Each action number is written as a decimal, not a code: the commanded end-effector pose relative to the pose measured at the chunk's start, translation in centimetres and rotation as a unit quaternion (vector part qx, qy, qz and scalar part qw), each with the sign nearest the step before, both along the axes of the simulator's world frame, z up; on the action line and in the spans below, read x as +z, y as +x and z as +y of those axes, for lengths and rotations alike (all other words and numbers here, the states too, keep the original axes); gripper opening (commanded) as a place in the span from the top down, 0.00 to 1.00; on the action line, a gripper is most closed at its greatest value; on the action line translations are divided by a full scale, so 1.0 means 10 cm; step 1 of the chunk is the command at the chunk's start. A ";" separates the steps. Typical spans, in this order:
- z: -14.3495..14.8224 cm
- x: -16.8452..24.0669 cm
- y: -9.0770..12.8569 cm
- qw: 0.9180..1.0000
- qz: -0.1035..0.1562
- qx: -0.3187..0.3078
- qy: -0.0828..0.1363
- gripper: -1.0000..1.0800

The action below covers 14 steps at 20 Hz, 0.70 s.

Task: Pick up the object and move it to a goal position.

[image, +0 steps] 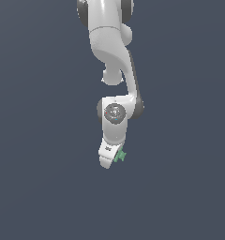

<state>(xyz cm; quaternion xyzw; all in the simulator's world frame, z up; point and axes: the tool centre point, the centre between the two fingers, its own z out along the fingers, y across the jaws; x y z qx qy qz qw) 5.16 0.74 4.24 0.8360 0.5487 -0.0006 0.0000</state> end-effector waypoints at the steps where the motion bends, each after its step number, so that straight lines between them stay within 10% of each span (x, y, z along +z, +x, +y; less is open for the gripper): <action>1: 0.03 0.13 -0.04 1.000 -0.001 0.000 0.000 1.00; 14: 0.33 1.25 -0.43 1.000 0.000 0.001 -0.001 1.00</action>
